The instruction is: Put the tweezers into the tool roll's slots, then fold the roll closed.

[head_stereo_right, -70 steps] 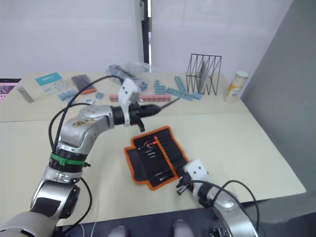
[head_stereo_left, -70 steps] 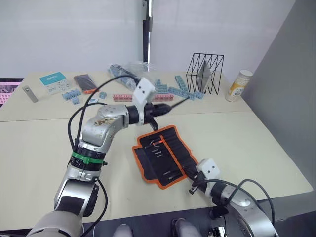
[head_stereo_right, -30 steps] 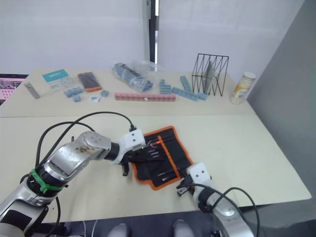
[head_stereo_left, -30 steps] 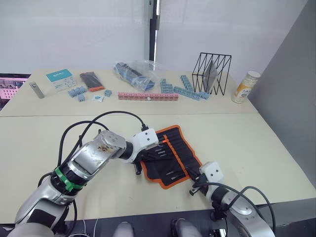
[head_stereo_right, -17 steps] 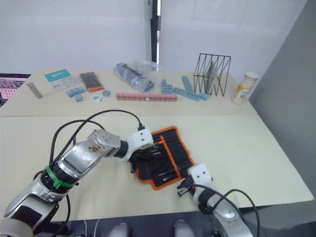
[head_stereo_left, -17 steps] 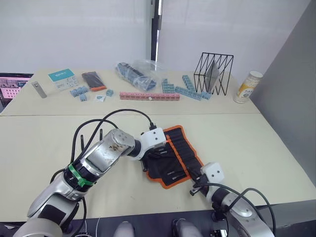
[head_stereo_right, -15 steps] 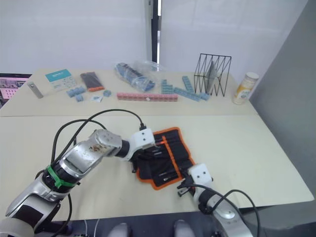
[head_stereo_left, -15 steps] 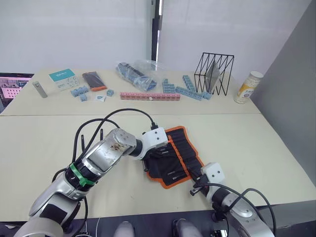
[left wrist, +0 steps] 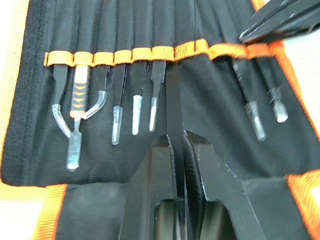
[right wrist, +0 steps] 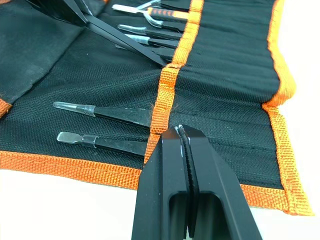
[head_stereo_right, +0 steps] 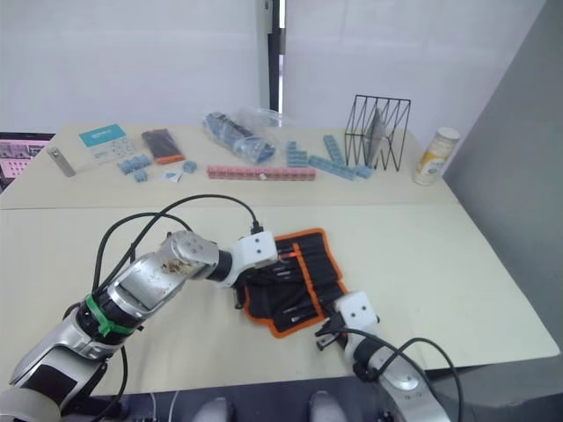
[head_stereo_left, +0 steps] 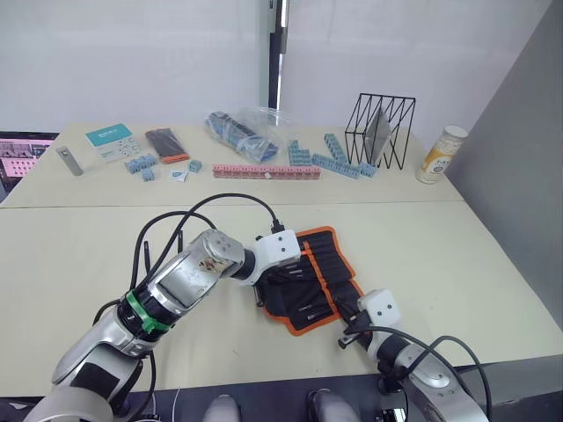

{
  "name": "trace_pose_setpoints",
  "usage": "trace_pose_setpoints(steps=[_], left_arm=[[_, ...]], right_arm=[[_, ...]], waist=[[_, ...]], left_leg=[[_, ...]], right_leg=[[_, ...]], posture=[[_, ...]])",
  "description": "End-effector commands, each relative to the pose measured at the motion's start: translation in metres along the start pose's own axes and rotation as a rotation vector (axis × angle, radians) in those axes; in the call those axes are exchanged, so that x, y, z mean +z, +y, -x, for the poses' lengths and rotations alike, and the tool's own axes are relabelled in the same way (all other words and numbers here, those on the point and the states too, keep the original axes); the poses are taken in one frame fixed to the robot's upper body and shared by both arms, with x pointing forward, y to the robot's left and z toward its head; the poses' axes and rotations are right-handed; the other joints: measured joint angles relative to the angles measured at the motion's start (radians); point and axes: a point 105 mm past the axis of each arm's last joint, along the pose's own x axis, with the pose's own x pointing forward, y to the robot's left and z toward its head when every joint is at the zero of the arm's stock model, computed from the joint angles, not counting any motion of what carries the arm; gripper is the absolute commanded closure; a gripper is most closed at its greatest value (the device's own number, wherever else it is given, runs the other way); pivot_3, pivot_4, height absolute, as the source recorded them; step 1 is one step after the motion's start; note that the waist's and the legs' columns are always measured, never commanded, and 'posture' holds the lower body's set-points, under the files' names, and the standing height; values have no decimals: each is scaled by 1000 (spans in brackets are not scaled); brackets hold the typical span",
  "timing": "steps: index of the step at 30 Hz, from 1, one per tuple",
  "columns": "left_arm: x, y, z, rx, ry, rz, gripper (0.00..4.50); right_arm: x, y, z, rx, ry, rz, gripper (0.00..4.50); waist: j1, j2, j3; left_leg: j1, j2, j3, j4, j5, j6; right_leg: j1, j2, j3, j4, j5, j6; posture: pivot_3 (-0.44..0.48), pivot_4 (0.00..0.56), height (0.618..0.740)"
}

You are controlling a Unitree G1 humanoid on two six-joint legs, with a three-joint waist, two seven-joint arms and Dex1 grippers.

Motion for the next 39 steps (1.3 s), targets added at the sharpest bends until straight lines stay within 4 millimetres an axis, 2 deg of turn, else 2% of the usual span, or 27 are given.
trace_pose_setpoints(steps=[1,10,15,18,30,34,39], left_arm=[[9,6,11,46,-41,-25,4465],[17,-2,16,42,-70,3,4465],[11,-8,22,44,-52,22,4465],[8,-7,19,55,-43,27,4465],[18,-11,-6,20,-76,22,4465],[18,-7,-12,32,-71,14,4465],[6,-6,5,32,-32,8,4465]], right_arm=[[-57,5,9,1,241,-70,4500],[-60,7,10,15,258,-59,4500],[-59,6,9,15,256,-58,4500],[-58,7,9,19,255,-57,4500],[-59,8,10,20,258,-58,4500],[-60,10,9,22,259,-59,4500],[-60,9,10,17,258,-58,4500]], waist=[[-1,0,0],[-1,0,0],[-2,0,-1],[-2,0,-1],[-2,-1,-2],[-2,-1,-3],[-4,-1,-2]], left_leg=[[0,0,0,0,0,0],[-1,0,-2,0,0,0],[-1,0,-3,0,0,0],[-1,0,-3,0,0,0],[0,-2,-3,0,0,0],[-1,-3,-3,3,0,1],[-2,-4,-3,9,-2,4]], right_leg=[[0,1,2,0,0,0],[0,5,6,1,0,0],[0,7,9,1,0,0],[1,10,15,2,0,0],[1,15,27,3,0,1],[1,15,28,4,-1,1],[0,15,29,14,-3,3]], posture=[[0,150,738],[0,150,738],[0,150,738],[0,150,738],[0,150,738],[0,150,738],[0,150,738]])
